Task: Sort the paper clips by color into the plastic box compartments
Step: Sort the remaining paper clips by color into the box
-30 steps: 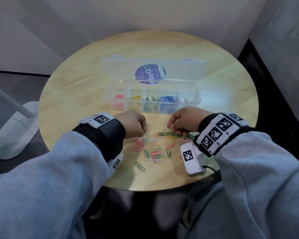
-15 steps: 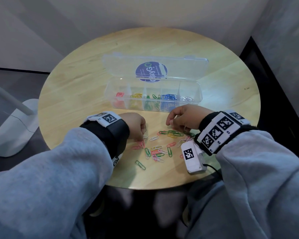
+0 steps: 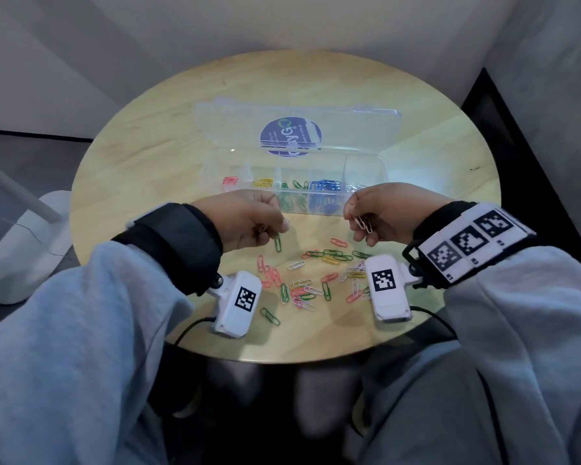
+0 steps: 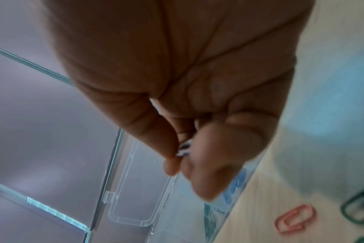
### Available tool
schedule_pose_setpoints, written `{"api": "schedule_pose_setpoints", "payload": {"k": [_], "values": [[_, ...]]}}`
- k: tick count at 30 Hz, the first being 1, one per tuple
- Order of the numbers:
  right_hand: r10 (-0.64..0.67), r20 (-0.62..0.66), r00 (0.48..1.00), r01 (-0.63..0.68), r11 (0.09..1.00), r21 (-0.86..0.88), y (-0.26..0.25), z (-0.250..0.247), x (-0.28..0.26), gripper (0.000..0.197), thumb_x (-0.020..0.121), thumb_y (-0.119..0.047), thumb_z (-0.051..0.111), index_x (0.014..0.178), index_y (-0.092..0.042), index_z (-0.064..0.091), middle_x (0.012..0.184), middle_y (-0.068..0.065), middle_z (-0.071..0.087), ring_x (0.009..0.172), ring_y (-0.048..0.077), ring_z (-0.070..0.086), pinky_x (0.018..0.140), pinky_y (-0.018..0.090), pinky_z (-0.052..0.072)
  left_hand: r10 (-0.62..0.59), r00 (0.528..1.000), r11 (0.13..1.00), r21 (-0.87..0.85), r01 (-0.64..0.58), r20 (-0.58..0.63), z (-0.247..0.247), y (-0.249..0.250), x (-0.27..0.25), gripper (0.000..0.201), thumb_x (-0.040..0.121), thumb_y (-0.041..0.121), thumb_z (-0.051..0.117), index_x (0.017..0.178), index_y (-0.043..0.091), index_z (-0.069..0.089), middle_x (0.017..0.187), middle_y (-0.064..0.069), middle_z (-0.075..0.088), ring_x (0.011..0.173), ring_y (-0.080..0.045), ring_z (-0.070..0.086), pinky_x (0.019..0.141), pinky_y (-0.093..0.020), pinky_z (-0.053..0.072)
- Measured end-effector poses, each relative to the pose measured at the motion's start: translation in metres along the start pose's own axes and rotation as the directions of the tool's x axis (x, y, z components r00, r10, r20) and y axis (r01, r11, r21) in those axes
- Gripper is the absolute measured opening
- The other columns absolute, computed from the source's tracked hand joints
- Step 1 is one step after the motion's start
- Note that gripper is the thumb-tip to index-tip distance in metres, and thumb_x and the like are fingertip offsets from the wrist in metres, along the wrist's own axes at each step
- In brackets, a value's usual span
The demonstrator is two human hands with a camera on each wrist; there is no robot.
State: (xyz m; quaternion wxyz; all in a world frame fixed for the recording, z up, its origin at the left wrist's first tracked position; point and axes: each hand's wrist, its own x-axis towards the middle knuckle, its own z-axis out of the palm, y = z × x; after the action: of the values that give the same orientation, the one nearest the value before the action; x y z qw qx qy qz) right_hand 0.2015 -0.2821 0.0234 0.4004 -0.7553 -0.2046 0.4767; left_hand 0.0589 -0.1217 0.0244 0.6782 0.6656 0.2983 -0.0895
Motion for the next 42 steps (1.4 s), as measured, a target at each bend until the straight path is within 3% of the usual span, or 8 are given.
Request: {"api": "schedule_pose_setpoints", "payload": {"k": [7,10,14,19,23,32,36,42], "values": [[-0.005,-0.061,0.998,-0.005,0.987,-0.160,0.003,-0.009,-0.015,0.018,0.092,-0.006,0.046,0.074,-0.008,0.051,0.065,0.008,0.049,0.056,0.022,0.050,0.046,0.024,0.043,-0.090,0.995,0.958,-0.271,0.097,0.039,0.000,0.001,-0.006,0.027,0.086,-0.003,0.037,0.080,0.013,0.058,0.055,0.001,0.049,0.042,-0.007,0.044,0.041,-0.013,0.038],[-0.026,-0.091,0.995,-0.026,0.852,-0.523,0.008,-0.012,-0.020,0.012,0.087,-0.014,0.053,0.076,-0.018,0.058,0.063,0.000,0.050,0.055,0.017,0.045,0.051,0.024,0.038,-0.144,0.987,0.947,-0.280,0.156,0.064,0.001,-0.001,-0.005,0.031,0.083,-0.001,0.029,0.081,0.010,0.058,0.059,0.001,0.046,0.041,-0.007,0.043,0.038,-0.013,0.037],[-0.019,-0.079,0.997,-0.038,0.745,-0.666,0.012,-0.008,-0.024,0.016,0.083,-0.012,0.059,0.078,-0.027,0.060,0.068,-0.007,0.048,0.056,0.009,0.043,0.053,0.021,0.034,-0.177,0.984,0.947,-0.270,0.174,0.014,0.006,-0.003,-0.004,0.028,0.083,0.002,0.027,0.070,0.012,0.050,0.058,-0.001,0.044,0.038,-0.009,0.042,0.035,-0.012,0.033],[0.042,-0.090,0.995,-0.097,0.610,-0.787,0.024,0.004,-0.018,0.033,0.073,-0.001,0.062,0.073,-0.034,0.056,0.068,-0.011,0.045,0.061,0.010,0.047,0.055,0.024,0.040,-0.182,0.959,0.924,0.298,0.242,-0.216,0.017,-0.003,0.004,0.014,0.085,0.014,0.051,0.072,0.013,0.051,0.060,-0.001,0.037,0.045,-0.014,0.031,0.042,-0.016,0.022],[0.048,-0.073,0.996,-0.088,0.564,-0.821,0.027,0.010,-0.015,0.029,0.076,-0.005,0.062,0.078,-0.033,0.054,0.070,-0.007,0.051,0.059,0.011,0.050,0.049,0.020,0.037,-0.061,0.974,0.538,0.815,0.217,-0.219,0.024,-0.007,0.006,0.013,0.083,0.030,0.060,0.081,0.018,0.059,0.071,0.003,0.052,0.072,-0.018,0.050,0.063,-0.023,0.037],[-0.033,-0.020,0.999,0.001,0.545,-0.838,0.028,0.013,-0.007,0.016,0.078,-0.020,0.068,0.082,-0.029,0.056,0.074,-0.010,0.048,0.071,0.013,0.052,0.068,0.029,0.048,-0.012,0.985,0.344,0.924,0.166,-0.173,0.043,-0.009,0.014,0.013,0.079,0.023,0.069,0.083,0.021,0.057,0.077,0.005,0.056,0.079,-0.017,0.052,0.049,-0.021,0.031],[-0.026,0.015,1.000,0.026,0.529,-0.848,0.029,0.013,-0.003,0.020,0.080,-0.020,0.068,0.071,-0.029,0.053,0.074,-0.012,0.048,0.081,0.017,0.053,0.062,0.025,0.042,-0.049,0.988,0.329,0.931,0.156,-0.148,0.048,-0.010,0.018,0.011,0.079,0.019,0.069,0.084,0.019,0.059,0.067,0.006,0.053,0.076,-0.017,0.052,0.049,-0.021,0.031],[-0.031,0.034,0.999,0.046,0.596,-0.801,0.030,0.013,0.000,0.023,0.079,-0.018,0.068,0.063,-0.028,0.054,0.068,-0.010,0.054,0.067,0.014,0.053,0.060,0.026,0.045,-0.069,0.985,0.401,0.900,0.170,-0.155,0.044,-0.014,0.017,0.019,0.079,0.018,0.068,0.066,0.021,0.055,0.063,0.007,0.052,0.068,-0.015,0.052,0.050,-0.020,0.034]]}}
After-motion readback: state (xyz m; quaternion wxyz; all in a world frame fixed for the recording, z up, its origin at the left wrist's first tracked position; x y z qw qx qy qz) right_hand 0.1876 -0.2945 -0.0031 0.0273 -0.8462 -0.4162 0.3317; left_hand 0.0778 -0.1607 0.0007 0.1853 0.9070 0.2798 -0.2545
